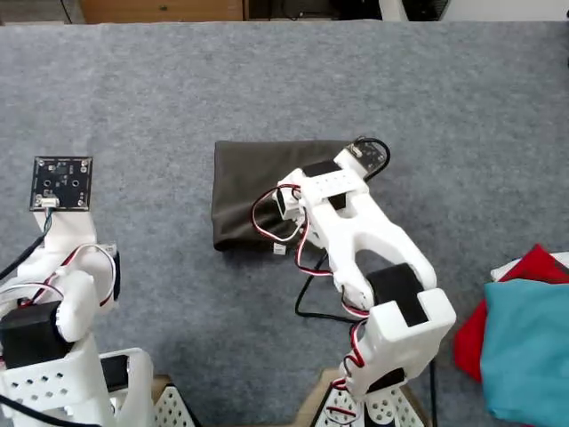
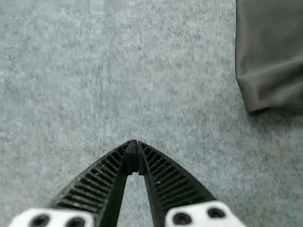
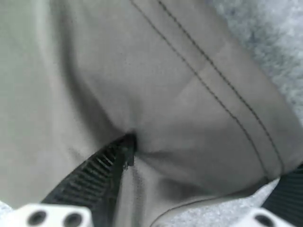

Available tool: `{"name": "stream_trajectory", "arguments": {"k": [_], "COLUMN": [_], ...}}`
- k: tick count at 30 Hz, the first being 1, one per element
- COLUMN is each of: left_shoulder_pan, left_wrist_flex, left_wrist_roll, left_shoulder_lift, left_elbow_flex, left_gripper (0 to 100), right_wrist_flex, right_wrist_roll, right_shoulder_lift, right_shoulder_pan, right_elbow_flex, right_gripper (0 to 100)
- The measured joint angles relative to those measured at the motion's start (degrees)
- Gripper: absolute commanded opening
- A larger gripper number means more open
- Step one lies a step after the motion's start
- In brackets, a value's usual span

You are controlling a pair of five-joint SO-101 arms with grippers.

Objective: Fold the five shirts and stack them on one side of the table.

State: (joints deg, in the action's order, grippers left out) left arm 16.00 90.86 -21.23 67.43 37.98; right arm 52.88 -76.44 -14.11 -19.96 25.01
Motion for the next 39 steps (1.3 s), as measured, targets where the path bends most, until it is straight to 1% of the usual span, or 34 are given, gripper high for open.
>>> {"name": "stream_trajectory", "arguments": {"k": [2, 5, 10, 14, 15, 16, 20, 27, 39], "left_shoulder_pan": [0.0, 0.0, 0.09, 0.09, 0.09, 0.09, 0.09, 0.09, 0.09], "left_wrist_flex": [0.35, 0.44, 0.44, 0.44, 0.44, 0.44, 0.44, 0.44, 0.53], "left_wrist_roll": [0.0, 0.0, 0.0, 0.0, 0.0, 0.0, 0.0, 0.0, 0.0], "left_shoulder_lift": [0.0, 0.0, 0.0, 0.0, 0.0, 0.0, 0.0, 0.0, 0.09], "left_elbow_flex": [0.0, 0.0, 0.0, 0.0, 0.0, 0.0, 0.0, 0.0, -1.93], "left_gripper": [2, 2, 2, 2, 2, 2, 2, 2, 2], "right_wrist_flex": [0.0, 0.09, 0.18, 0.7, 0.97, 1.32, 1.14, 0.79, 1.76], "right_wrist_roll": [0.0, 0.0, 0.0, 1.23, 1.67, 2.2, 5.19, 7.91, 21.89], "right_shoulder_lift": [-0.18, -0.35, -0.35, -0.26, -0.26, -0.26, -0.26, -0.35, -0.97], "right_shoulder_pan": [0.18, 0.18, 0.35, 2.81, 3.69, 4.57, 8.26, 13.01, 17.32], "right_elbow_flex": [-0.18, -0.35, -0.35, 0.35, 0.44, 0.44, 0.44, -0.18, -12.57], "right_gripper": [46.1, 39.4, 20.3, 2.6, 0.1, 1.5, 0.6, 0.6, 0.6]}}
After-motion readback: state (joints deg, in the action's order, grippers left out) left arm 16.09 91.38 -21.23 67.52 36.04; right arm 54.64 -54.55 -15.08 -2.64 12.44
